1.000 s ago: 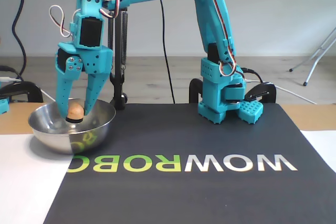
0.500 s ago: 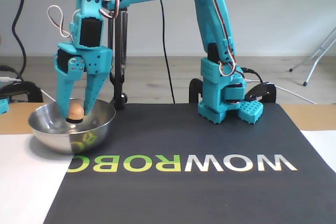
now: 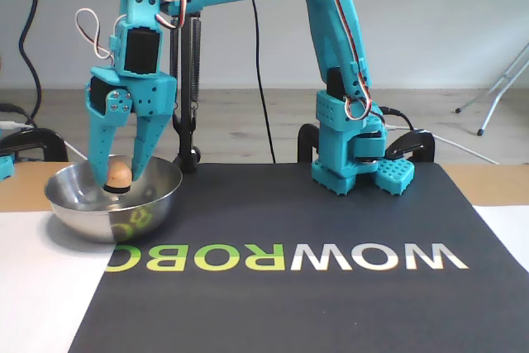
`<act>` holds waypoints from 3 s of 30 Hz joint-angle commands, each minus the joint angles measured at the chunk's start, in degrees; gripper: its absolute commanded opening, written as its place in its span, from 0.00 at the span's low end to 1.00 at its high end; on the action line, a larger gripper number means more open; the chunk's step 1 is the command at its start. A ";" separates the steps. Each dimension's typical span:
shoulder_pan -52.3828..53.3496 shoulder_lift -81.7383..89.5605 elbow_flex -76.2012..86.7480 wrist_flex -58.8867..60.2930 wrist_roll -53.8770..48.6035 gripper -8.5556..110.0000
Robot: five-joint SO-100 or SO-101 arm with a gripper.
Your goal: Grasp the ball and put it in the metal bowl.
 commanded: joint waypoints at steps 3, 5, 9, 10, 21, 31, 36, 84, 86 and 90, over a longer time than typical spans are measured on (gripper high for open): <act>0.00 0.44 -2.29 -0.09 0.35 0.47; 0.00 0.44 -2.29 0.09 0.35 0.50; 0.00 0.44 -2.29 0.18 0.62 0.65; 0.00 0.44 -2.29 0.18 0.62 0.67; 0.00 0.53 -2.29 0.18 0.09 0.63; 0.44 0.88 -2.37 -0.44 0.18 0.19; 0.88 1.23 -2.37 -0.35 0.53 0.07; -38.23 30.59 11.60 8.79 25.40 0.07; -40.96 32.08 13.01 8.61 26.28 0.07; -46.05 34.19 15.56 8.26 27.16 0.07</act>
